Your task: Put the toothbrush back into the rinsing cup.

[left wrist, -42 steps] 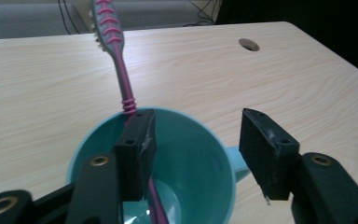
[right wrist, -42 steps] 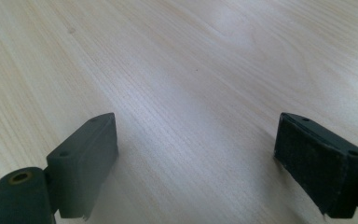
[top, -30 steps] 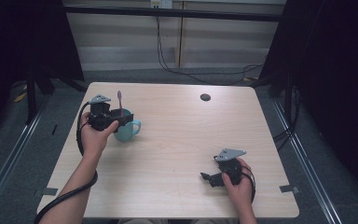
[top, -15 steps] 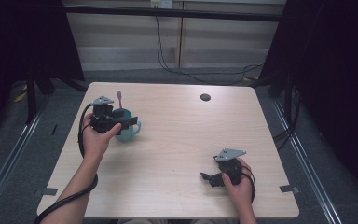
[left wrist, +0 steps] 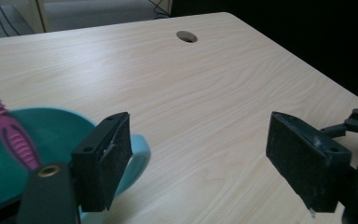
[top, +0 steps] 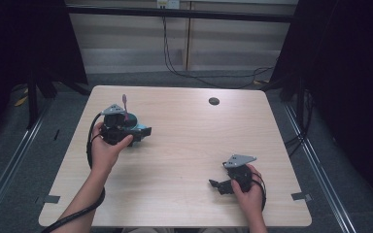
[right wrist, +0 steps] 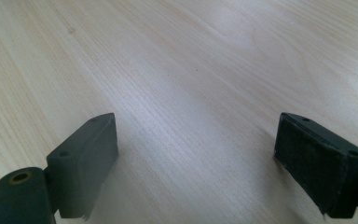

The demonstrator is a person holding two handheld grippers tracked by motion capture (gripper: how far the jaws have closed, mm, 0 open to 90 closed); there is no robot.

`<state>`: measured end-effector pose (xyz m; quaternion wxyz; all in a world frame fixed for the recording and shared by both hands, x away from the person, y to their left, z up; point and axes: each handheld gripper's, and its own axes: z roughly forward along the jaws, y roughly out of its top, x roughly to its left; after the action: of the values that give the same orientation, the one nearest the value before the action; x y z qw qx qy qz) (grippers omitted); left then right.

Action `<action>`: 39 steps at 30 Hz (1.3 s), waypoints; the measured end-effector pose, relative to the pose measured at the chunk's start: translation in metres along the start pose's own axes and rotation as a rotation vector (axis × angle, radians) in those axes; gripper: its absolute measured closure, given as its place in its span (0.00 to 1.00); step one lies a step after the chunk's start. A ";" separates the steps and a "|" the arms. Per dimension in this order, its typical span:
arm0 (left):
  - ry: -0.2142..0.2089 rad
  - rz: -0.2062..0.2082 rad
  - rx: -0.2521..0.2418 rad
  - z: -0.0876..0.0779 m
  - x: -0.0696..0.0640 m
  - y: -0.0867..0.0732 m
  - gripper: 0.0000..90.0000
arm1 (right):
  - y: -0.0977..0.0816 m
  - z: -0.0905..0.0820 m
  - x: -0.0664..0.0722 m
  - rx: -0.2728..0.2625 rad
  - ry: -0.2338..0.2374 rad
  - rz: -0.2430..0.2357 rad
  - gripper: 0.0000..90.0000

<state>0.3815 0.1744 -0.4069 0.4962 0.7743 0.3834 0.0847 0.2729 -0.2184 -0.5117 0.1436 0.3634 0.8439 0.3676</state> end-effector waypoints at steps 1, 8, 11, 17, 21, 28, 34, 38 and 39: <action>-0.005 0.001 0.002 0.001 -0.002 -0.001 0.24 | 0.000 0.000 0.000 0.000 0.000 0.000 0.14; -0.035 0.015 0.001 0.004 -0.013 -0.007 0.24 | 0.000 0.000 0.000 0.000 0.000 0.001 0.14; -0.050 0.018 0.004 0.007 -0.018 -0.011 0.24 | 0.000 0.000 0.000 0.000 0.000 0.001 0.14; -0.078 0.024 0.021 0.015 -0.027 -0.021 0.24 | 0.000 0.000 0.000 0.000 0.000 0.001 0.14; -0.099 0.029 0.032 0.021 -0.033 -0.028 0.23 | 0.000 0.000 0.000 0.000 0.001 0.001 0.14; -0.128 0.034 0.054 0.031 -0.040 -0.042 0.23 | 0.000 0.000 0.000 0.000 0.000 0.001 0.14; -0.150 0.044 0.075 0.039 -0.044 -0.056 0.23 | 0.000 0.000 0.000 0.000 0.000 0.001 0.14; -0.156 0.050 0.089 0.043 -0.046 -0.065 0.23 | 0.000 0.000 0.000 0.000 0.001 0.001 0.14; -0.154 0.049 0.092 0.044 -0.047 -0.066 0.23 | 0.000 0.000 0.000 0.000 0.001 0.001 0.14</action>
<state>0.3382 0.1258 -0.4725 0.4858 0.8098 0.3284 0.0193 0.2729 -0.2185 -0.5117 0.1433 0.3636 0.8438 0.3679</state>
